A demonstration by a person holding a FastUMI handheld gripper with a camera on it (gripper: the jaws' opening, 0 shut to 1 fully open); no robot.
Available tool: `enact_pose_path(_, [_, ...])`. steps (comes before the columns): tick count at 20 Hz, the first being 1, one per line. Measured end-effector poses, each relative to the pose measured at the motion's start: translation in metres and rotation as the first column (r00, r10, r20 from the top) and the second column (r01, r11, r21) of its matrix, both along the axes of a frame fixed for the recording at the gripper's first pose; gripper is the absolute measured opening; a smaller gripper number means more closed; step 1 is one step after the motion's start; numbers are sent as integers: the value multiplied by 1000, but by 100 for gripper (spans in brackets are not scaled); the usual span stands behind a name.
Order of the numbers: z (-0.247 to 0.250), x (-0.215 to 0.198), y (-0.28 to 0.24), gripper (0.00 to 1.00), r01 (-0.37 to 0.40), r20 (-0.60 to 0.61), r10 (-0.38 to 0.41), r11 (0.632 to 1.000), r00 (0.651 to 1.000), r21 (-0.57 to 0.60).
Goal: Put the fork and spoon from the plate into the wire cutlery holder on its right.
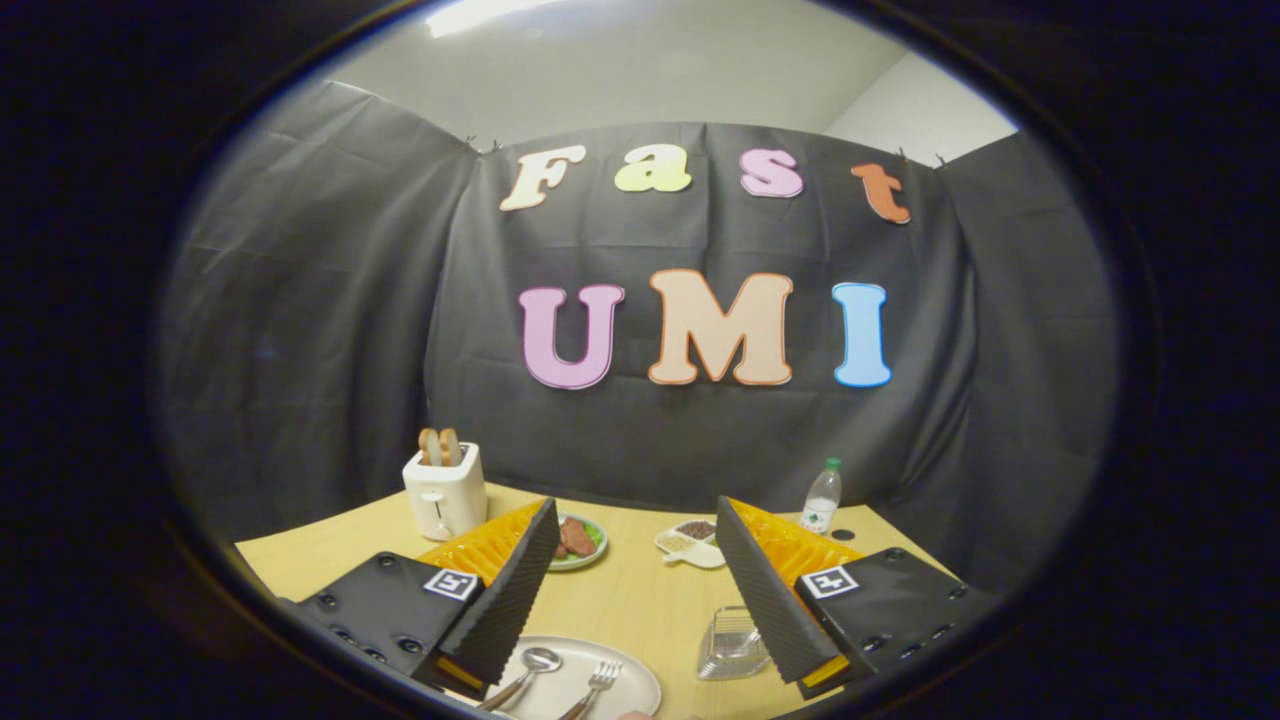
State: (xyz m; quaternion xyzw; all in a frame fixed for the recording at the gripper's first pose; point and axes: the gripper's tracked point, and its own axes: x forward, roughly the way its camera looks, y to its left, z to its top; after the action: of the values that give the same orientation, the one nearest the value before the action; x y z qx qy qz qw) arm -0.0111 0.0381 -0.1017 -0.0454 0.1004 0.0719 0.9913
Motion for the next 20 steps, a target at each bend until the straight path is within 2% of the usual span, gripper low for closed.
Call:
enact_pose_path(10, [-83, -16, -2, 100, -4, -226, -2, 1000, 974, -26])
enact_pose_path(20, [-173, -42, 0, 100, -39, -463, 4, 997, 886, -66])
